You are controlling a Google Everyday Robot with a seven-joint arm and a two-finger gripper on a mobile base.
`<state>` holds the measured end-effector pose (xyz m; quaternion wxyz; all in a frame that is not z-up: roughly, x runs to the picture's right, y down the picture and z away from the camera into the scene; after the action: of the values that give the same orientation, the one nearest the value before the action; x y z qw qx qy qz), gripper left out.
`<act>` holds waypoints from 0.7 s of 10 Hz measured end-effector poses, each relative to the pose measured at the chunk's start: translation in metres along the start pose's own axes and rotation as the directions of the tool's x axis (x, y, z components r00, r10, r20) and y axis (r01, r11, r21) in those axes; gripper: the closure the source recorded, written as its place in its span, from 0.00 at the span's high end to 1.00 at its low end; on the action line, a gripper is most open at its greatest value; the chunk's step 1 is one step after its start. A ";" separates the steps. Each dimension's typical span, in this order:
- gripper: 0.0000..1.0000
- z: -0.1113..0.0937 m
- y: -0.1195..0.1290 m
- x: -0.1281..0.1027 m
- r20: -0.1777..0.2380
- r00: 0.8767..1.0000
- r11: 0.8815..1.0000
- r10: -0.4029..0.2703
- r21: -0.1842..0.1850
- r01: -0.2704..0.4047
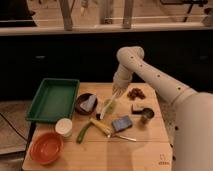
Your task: Place brush in plastic cup
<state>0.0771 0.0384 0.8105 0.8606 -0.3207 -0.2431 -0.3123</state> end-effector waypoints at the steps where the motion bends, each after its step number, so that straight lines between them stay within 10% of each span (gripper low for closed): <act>1: 0.11 0.001 0.000 0.000 0.004 1.000 1.000 -0.001 -0.002 0.001; 7: 0.68 -0.001 -0.001 0.002 0.005 1.000 1.000 0.004 -0.008 -0.004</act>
<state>0.0782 0.0363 0.8115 0.8592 -0.3254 -0.2435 -0.3108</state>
